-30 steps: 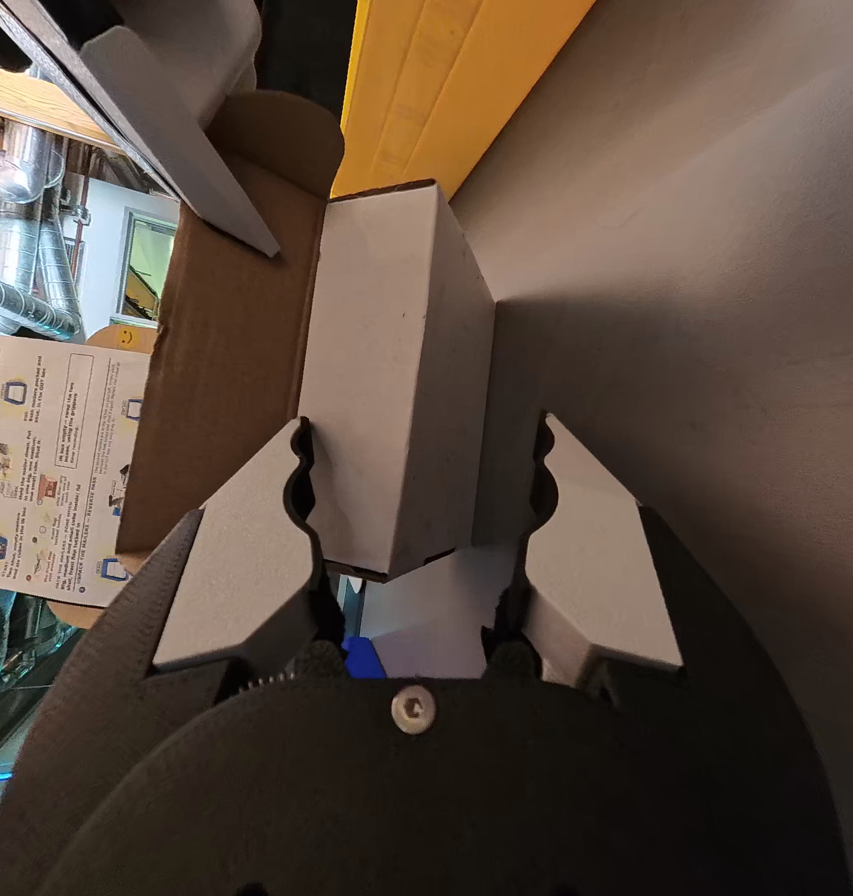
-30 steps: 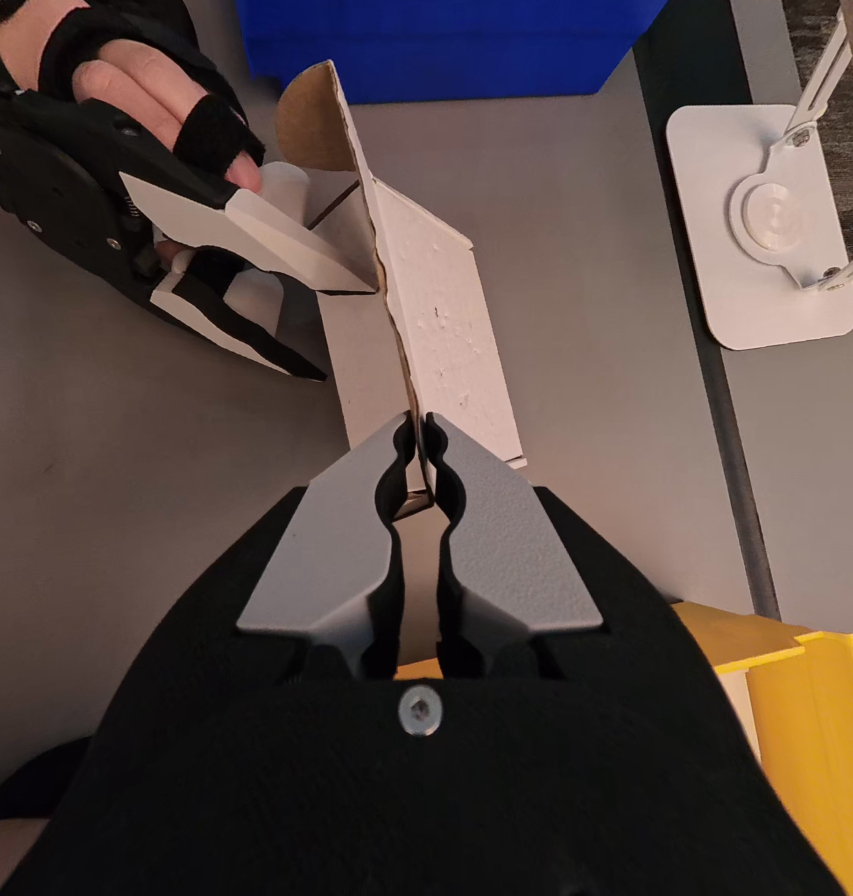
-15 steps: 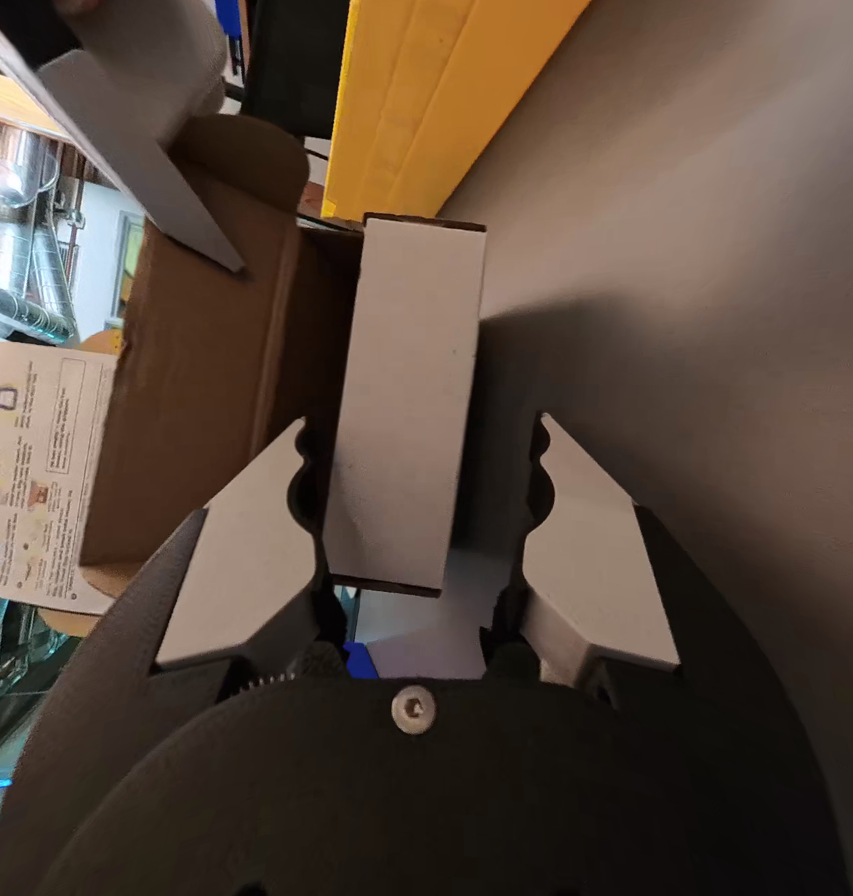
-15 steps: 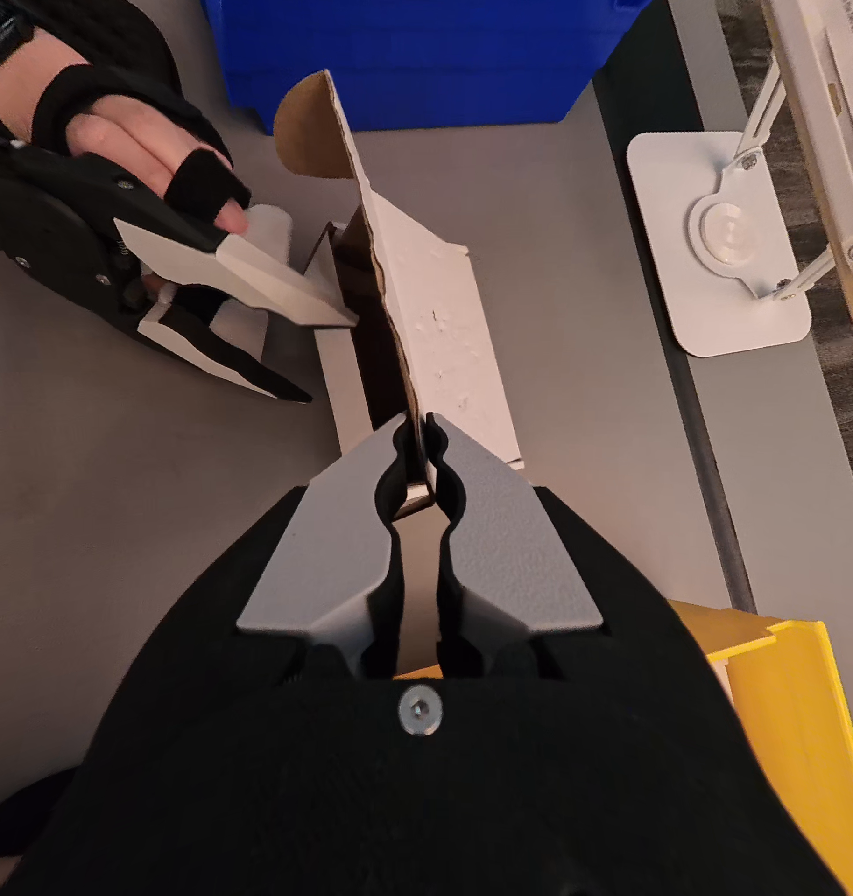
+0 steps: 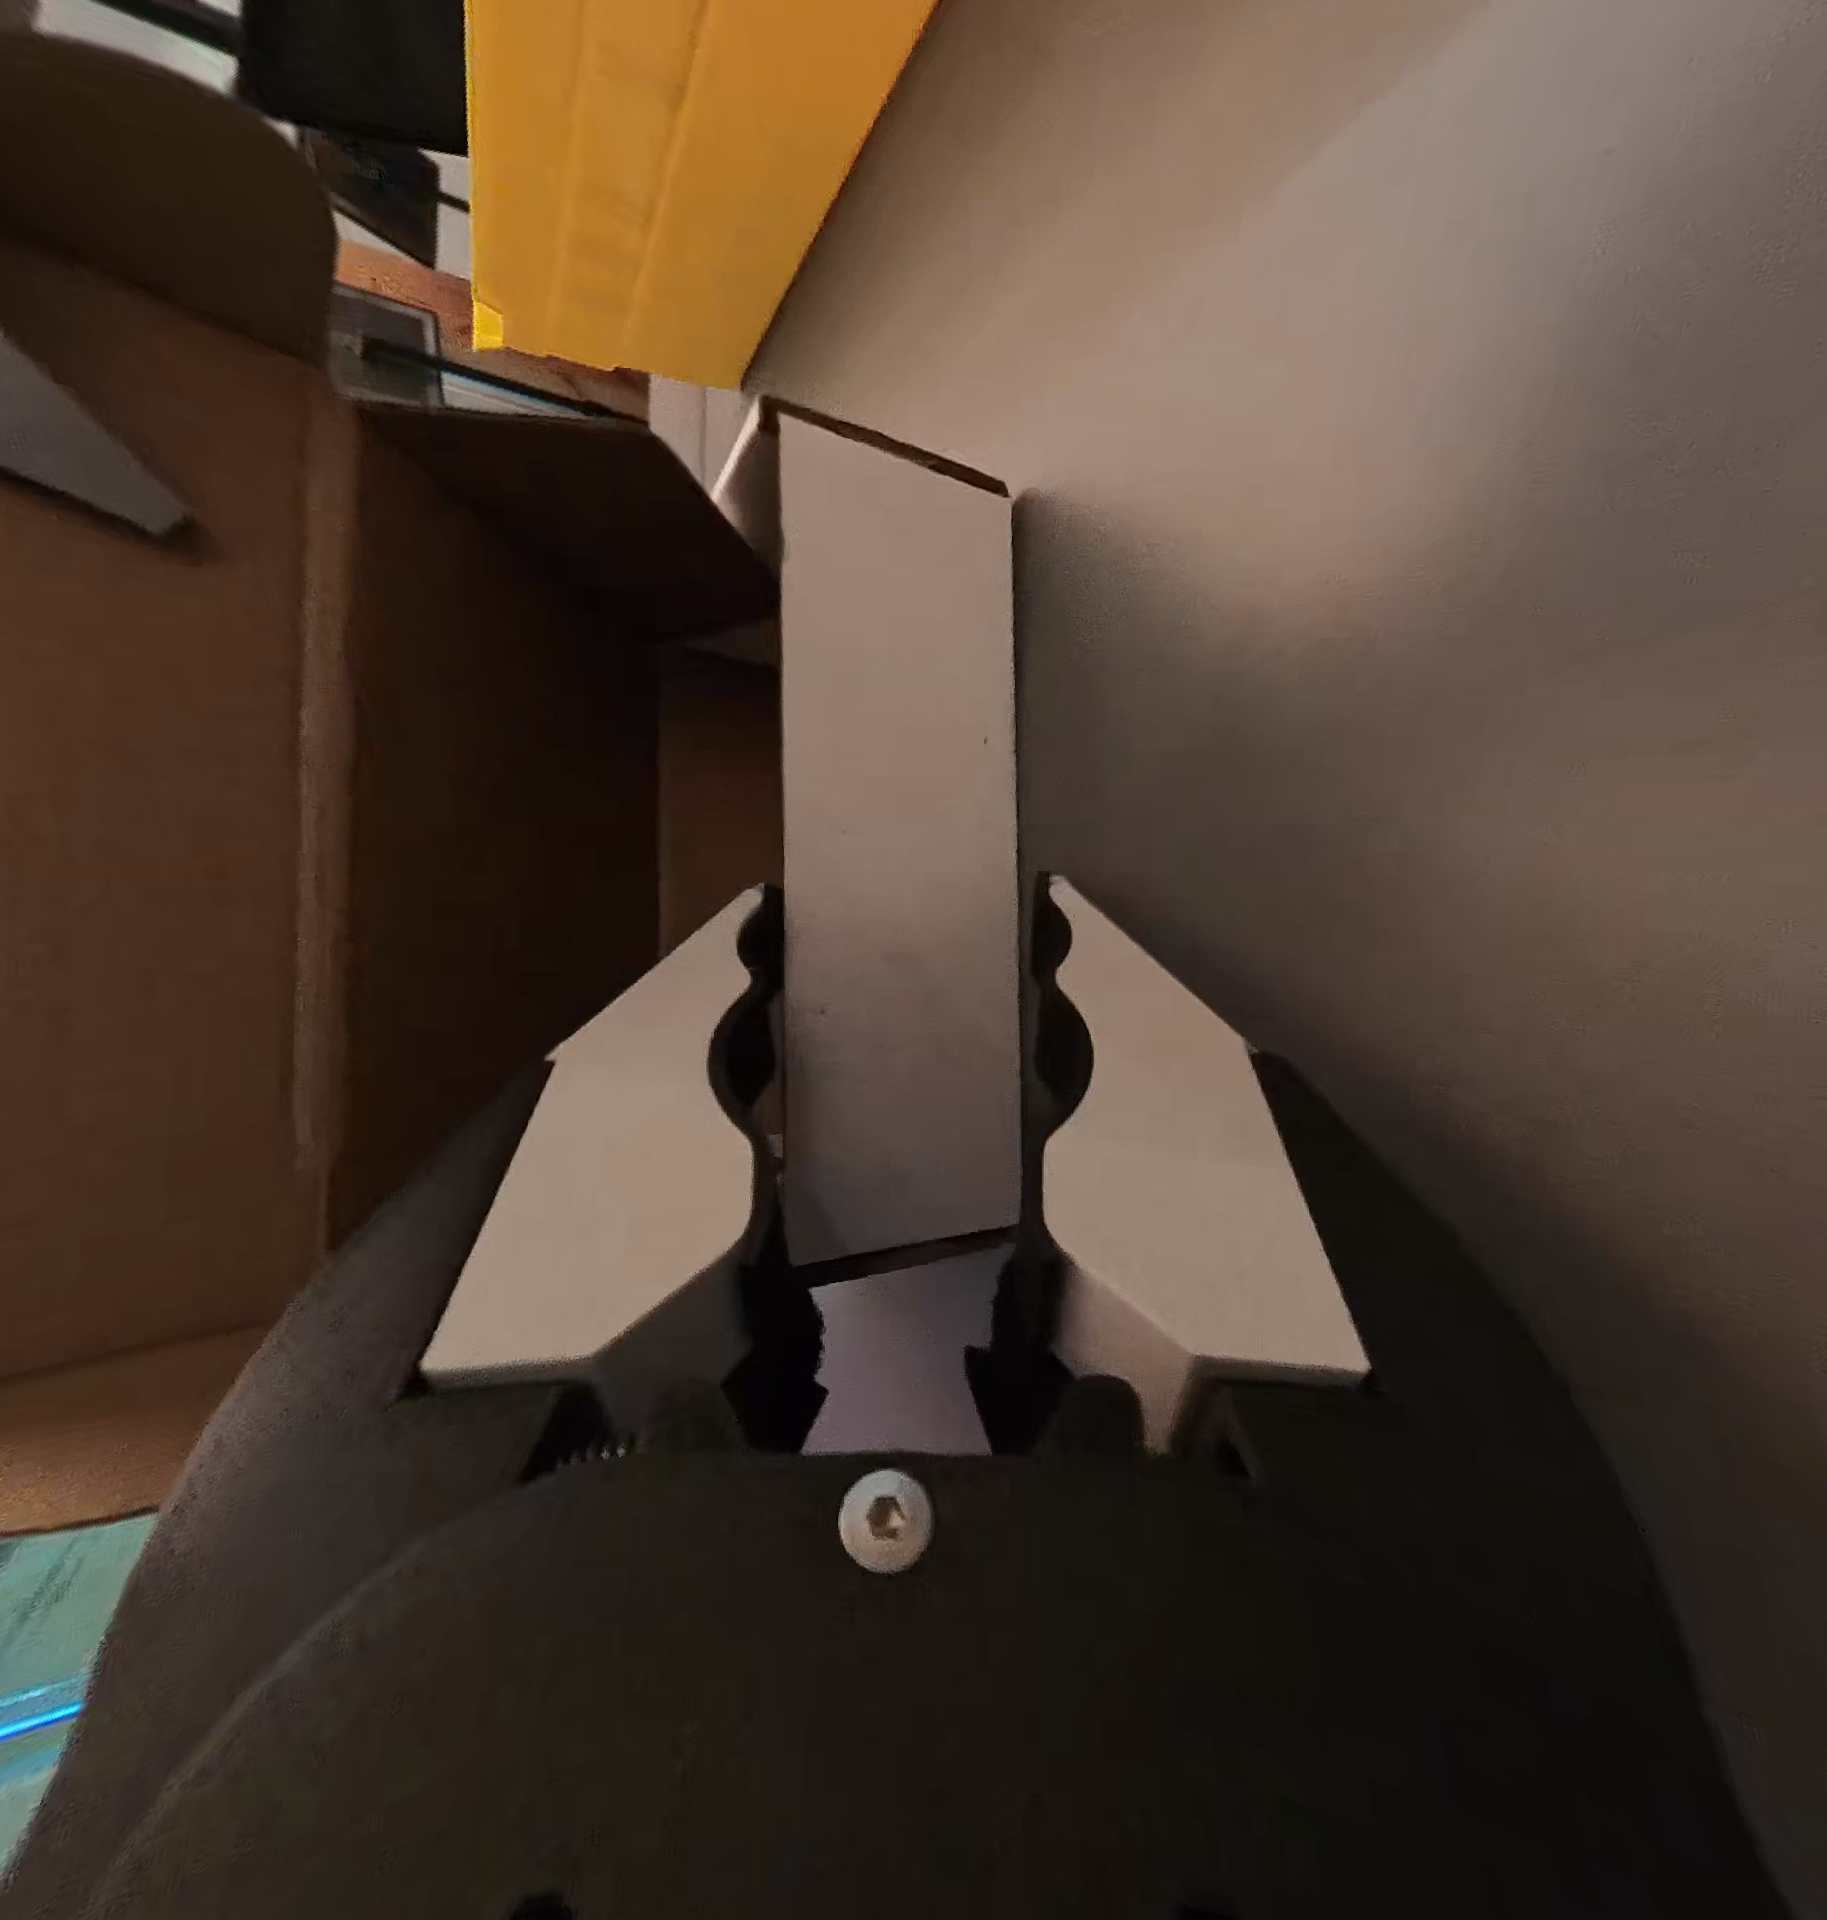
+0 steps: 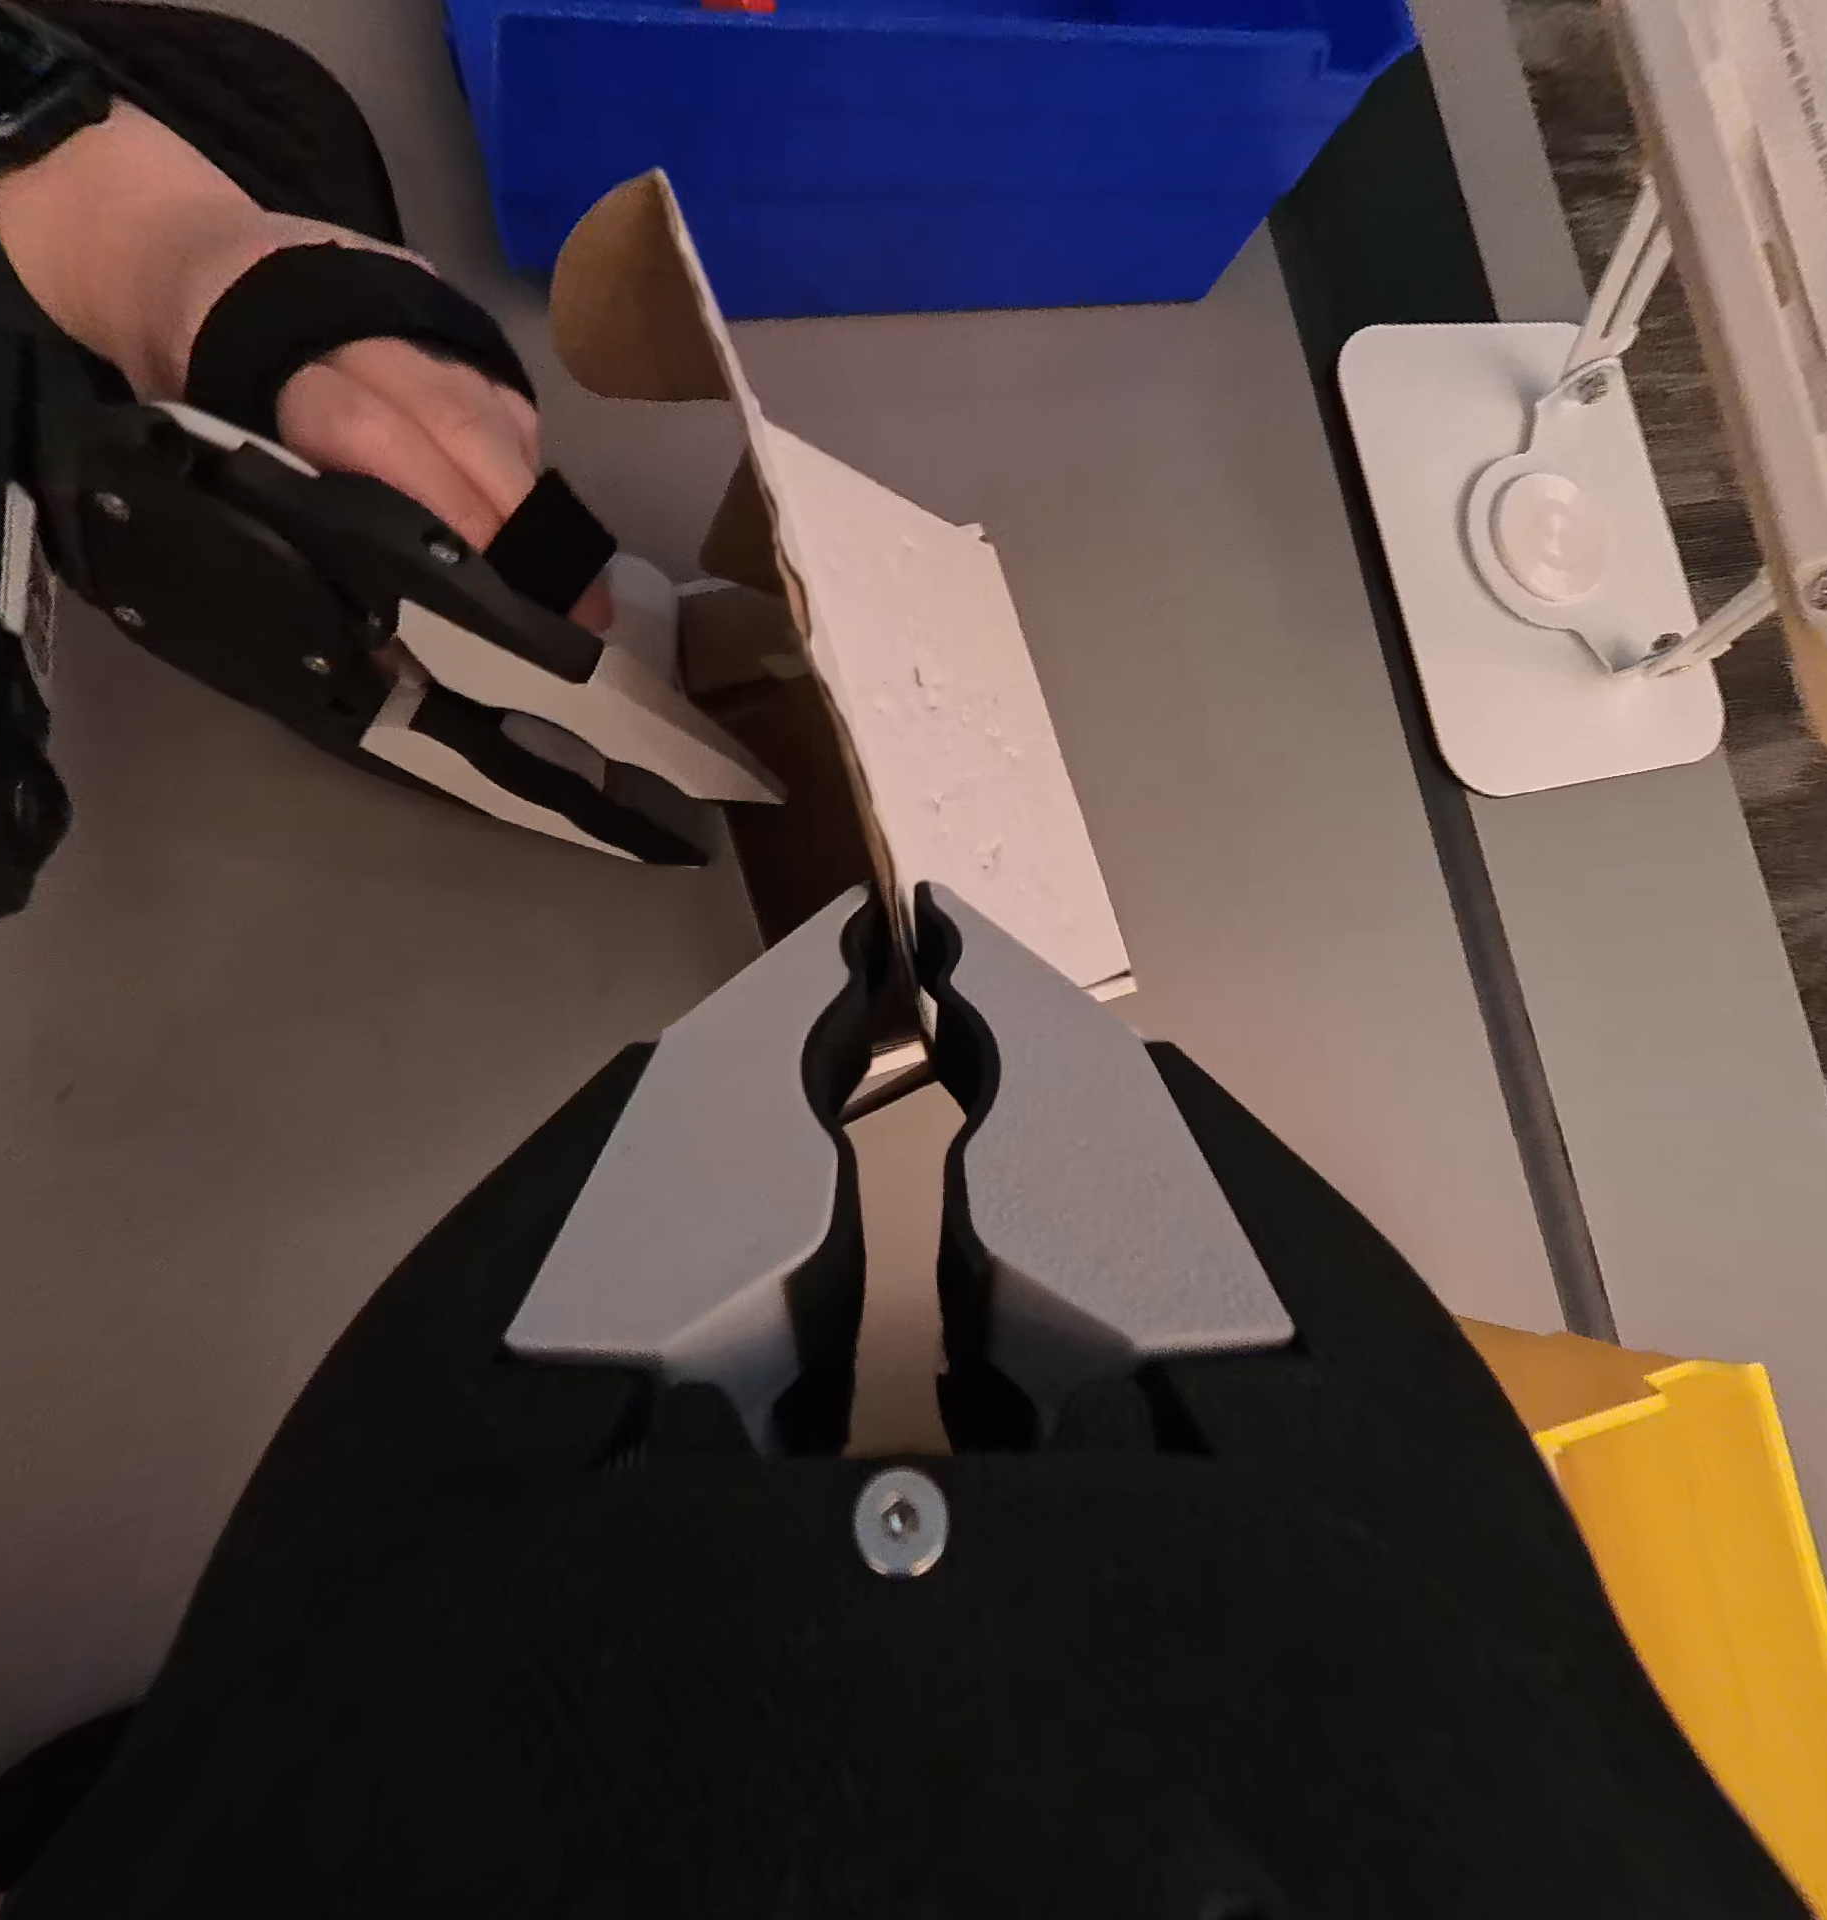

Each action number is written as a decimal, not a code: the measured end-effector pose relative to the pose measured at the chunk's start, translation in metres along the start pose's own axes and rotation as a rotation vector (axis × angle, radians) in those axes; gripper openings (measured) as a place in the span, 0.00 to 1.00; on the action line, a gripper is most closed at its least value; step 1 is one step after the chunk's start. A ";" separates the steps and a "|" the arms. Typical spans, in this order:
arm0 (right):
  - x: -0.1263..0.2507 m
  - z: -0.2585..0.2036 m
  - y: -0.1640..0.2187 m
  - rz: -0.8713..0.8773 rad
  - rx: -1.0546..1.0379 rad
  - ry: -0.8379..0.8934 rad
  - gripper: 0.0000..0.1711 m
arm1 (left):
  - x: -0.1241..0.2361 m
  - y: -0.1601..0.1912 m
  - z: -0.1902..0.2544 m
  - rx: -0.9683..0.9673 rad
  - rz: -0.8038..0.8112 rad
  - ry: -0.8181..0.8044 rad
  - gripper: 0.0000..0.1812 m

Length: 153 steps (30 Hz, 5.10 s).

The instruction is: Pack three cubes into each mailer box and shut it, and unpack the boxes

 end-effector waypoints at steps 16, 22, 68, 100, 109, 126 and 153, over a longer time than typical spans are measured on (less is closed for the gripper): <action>-0.010 0.020 -0.032 -0.095 0.244 0.307 0.06 | 0.001 -0.001 0.000 0.030 0.016 0.038 0.26; -0.015 0.044 -0.044 -0.192 0.244 0.329 0.02 | 0.001 0.000 -0.001 0.007 0.012 0.024 0.25; -0.127 0.129 -0.042 -0.672 0.405 0.446 0.02 | 0.008 0.014 -0.006 -0.016 -0.006 0.024 0.18; -0.097 0.141 -0.050 -0.511 0.428 0.679 0.26 | 0.003 0.024 -0.011 0.014 -0.029 0.014 0.19; 0.008 0.113 -0.077 -0.128 0.348 0.846 0.29 | 0.003 0.023 -0.009 -0.021 -0.041 -0.007 0.22; 0.102 0.072 -0.037 0.470 0.154 0.699 0.32 | 0.116 0.025 -0.154 0.563 0.309 -0.063 0.28; 0.139 0.138 0.030 0.278 -0.494 1.090 0.51 | 0.021 0.251 -0.069 0.848 -0.307 0.775 0.43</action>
Point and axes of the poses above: each gripper's, where its closed fingertips meet, x back along the fingers, y out of its underside, z = x × y across the jaws, the point moved 4 cm from there along x, back along the fingers, and after that the axes turned 5 degrees about -z, right-handed, at the moved point
